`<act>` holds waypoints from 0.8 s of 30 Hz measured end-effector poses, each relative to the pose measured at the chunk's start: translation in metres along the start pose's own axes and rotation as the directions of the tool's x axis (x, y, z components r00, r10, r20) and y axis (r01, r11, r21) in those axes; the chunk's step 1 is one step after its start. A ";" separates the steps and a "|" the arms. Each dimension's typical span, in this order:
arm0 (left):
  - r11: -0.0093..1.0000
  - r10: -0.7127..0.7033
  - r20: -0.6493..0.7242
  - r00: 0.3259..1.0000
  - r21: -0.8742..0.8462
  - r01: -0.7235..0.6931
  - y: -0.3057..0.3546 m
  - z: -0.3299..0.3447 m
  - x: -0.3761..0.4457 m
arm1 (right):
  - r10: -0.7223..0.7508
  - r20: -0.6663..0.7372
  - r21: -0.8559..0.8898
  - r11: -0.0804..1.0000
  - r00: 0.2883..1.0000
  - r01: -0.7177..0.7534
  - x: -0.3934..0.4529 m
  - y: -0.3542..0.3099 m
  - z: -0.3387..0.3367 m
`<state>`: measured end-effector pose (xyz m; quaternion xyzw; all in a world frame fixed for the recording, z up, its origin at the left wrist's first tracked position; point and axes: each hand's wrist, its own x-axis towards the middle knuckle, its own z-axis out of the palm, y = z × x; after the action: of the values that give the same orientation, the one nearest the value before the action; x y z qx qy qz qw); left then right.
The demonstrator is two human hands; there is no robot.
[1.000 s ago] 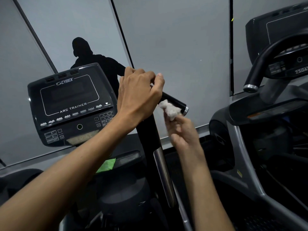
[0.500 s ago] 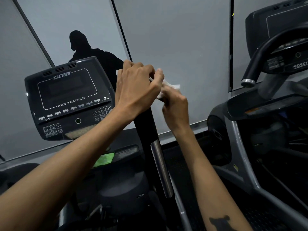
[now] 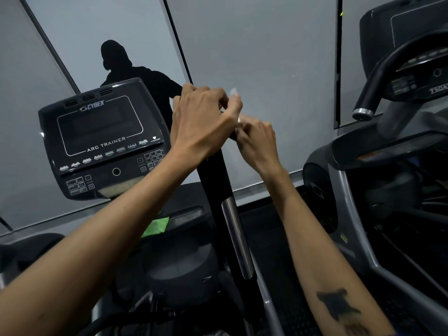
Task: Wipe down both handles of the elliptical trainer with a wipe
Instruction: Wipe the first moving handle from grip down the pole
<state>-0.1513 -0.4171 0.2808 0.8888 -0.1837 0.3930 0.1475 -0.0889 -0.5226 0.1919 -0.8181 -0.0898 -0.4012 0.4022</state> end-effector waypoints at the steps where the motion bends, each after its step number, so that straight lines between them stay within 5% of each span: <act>1: 1.000 0.003 0.000 1.000 0.005 -0.003 0.000 0.000 0.000 | 0.052 0.074 0.035 0.998 0.996 -0.055 0.011 -0.007 -0.001; 9: 0.999 0.031 0.012 0.999 0.013 -0.032 -0.002 0.001 0.001 | 0.133 0.420 0.136 0.969 0.898 -0.207 0.029 0.019 -0.040; 24: 0.999 0.024 -0.028 0.999 -0.033 -0.025 -0.006 0.002 0.002 | 0.214 0.479 0.221 0.909 0.851 -0.353 0.042 0.049 -0.040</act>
<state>-0.1469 -0.4131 0.2804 0.8784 -0.1989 0.4039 0.1602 -0.0615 -0.5913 0.2080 -0.8209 -0.1163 -0.1206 0.5459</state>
